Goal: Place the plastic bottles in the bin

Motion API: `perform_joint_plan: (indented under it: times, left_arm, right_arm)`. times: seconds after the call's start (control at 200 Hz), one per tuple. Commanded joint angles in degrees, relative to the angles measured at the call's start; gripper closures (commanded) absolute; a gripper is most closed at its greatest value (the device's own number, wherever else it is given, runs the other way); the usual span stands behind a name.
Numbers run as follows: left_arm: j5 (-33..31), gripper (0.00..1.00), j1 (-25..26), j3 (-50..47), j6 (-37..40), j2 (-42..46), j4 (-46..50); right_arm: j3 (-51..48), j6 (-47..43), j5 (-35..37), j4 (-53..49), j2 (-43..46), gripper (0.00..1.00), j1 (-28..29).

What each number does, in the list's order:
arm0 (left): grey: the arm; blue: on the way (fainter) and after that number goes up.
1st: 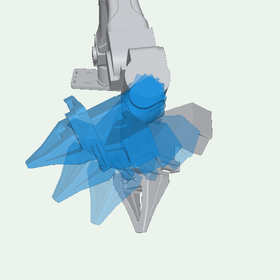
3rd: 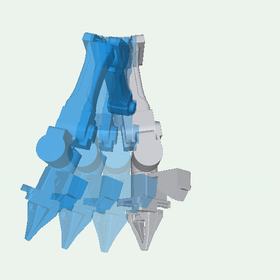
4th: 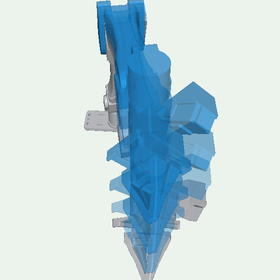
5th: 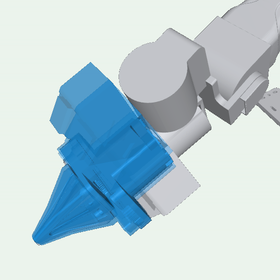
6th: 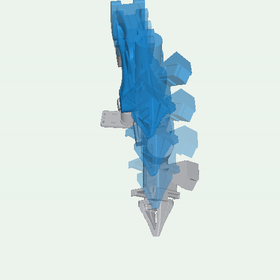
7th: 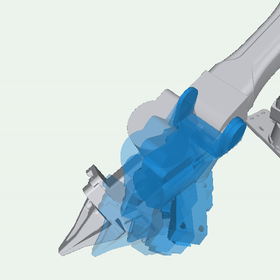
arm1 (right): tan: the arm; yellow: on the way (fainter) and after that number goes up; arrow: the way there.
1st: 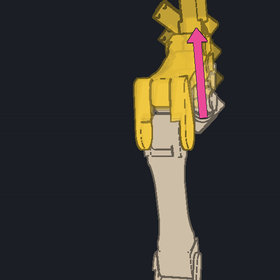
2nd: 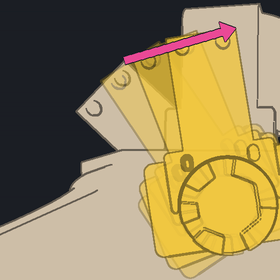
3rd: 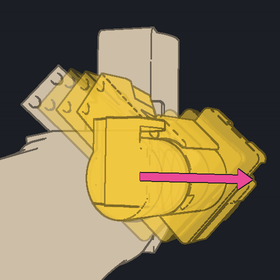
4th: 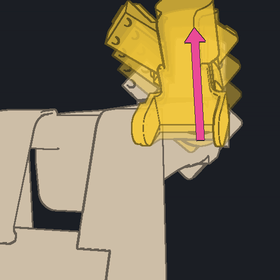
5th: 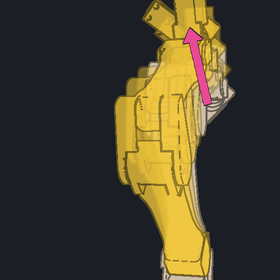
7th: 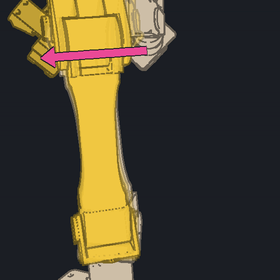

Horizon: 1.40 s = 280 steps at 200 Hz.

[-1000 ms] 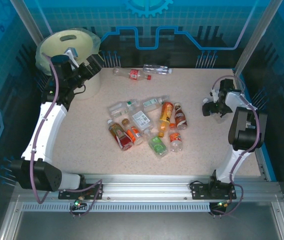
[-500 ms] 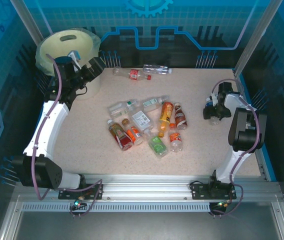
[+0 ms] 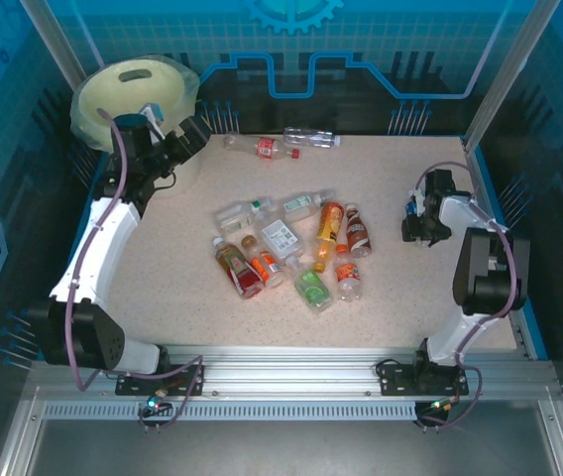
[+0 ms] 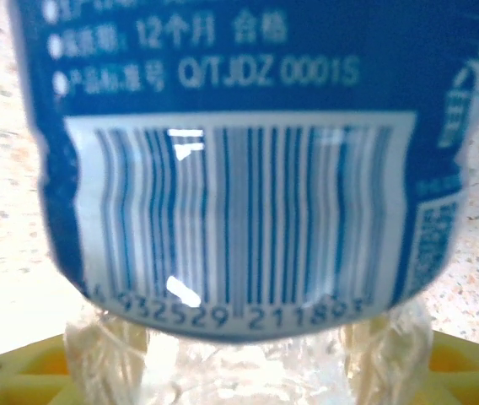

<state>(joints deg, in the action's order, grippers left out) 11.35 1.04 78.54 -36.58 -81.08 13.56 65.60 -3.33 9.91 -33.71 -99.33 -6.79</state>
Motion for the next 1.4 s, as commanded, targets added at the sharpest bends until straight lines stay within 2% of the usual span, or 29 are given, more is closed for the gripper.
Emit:
perform_joint_plan:
  times: [0.0,0.315,0.51,0.71,0.865,0.98,1.191,1.276,1.396]
  left_arm:
    - [3.58,0.01,0.69,-4.21,-2.84,0.02,-6.34]
    - [10.37,0.01,7.27,-13.59,-3.64,0.93,-17.46]
    - [16.33,0.01,12.00,-16.58,-2.59,-1.10,-22.87]
    - [24.59,0.01,15.98,-16.29,-1.08,-3.46,-29.17]
    - [24.61,0.01,19.47,-15.62,-0.11,-4.99,-30.69]
    - [22.29,0.01,20.32,-14.93,-0.23,-6.49,-29.47]
    - [28.54,0.01,20.84,-14.84,-2.29,-8.48,-35.11]
    - [29.68,0.01,21.11,-16.08,-3.45,-8.24,-38.94]
    - [30.89,0.01,21.37,-15.97,-4.00,-8.31,-39.68]
  right_arm:
    - [-2.99,2.84,-1.27,3.34,6.35,0.49,2.39]
    - [-11.38,14.50,-6.14,11.62,20.10,0.61,12.27]
    - [-14.27,22.76,-20.82,20.80,24.12,0.64,16.52]
    - [-12.96,26.22,-32.69,25.61,23.19,0.64,22.03]
    - [-12.34,28.52,-39.95,31.60,21.93,0.64,26.83]
    - [-11.64,30.35,-45.68,35.75,21.07,0.63,29.23]
    - [-7.75,31.52,-49.84,37.27,18.82,0.61,32.35]
    - [-6.44,31.37,-50.33,37.05,17.75,0.60,33.52]
    - [-5.71,32.03,-49.48,37.68,16.59,0.58,35.00]
